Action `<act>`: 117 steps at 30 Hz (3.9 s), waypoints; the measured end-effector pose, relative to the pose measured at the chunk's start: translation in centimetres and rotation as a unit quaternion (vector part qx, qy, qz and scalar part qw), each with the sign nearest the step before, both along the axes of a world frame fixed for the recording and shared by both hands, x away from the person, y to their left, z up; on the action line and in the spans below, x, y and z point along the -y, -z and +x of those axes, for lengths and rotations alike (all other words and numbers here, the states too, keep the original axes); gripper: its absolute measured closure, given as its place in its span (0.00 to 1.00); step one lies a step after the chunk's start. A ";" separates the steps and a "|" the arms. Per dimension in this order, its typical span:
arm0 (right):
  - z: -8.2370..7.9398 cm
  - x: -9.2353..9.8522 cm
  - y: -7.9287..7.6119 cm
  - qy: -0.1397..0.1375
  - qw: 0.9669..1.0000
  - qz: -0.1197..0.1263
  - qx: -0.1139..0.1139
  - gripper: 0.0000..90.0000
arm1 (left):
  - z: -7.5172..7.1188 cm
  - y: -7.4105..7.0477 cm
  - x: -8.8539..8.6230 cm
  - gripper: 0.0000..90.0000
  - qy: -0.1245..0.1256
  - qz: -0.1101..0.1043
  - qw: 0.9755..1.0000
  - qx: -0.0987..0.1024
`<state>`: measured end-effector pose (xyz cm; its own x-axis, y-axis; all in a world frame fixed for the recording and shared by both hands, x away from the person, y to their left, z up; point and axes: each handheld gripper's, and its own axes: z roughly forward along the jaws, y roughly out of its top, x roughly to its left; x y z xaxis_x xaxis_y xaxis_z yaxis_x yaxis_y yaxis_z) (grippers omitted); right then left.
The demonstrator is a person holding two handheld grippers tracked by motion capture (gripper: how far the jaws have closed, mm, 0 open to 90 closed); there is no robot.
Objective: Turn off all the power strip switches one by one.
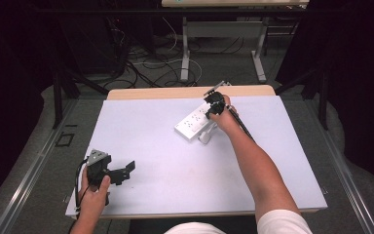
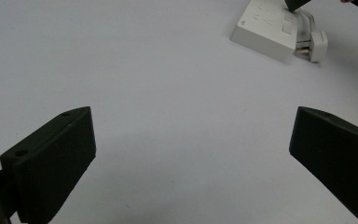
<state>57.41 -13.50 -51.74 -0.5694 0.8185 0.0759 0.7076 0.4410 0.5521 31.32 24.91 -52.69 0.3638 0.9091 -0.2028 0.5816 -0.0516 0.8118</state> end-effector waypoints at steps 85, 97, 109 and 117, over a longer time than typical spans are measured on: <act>-2.3 -3.0 -0.5 -0.053 0.998 -0.021 -0.013 1.00 | 0.0 0.0 0.1 0.00 -0.001 -0.002 1.000 0.002; -2.4 -3.0 -0.5 -0.057 0.998 -0.025 -0.010 1.00 | 0.0 0.1 0.1 0.00 -0.001 -0.001 1.000 0.002; -2.3 -3.0 -0.2 -0.063 0.998 -0.023 -0.011 1.00 | 0.0 0.1 0.1 0.00 0.000 -0.001 1.000 0.003; -2.3 -3.0 -0.2 -0.065 0.998 -0.022 -0.006 1.00 | 0.0 0.1 0.1 0.00 0.000 0.000 1.000 0.003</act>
<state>55.08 -10.50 -51.58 -0.6698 0.7409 0.0495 0.6495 0.5522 0.5227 31.34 24.76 -52.78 0.3656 0.9090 -0.2000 0.5770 -0.0527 0.8151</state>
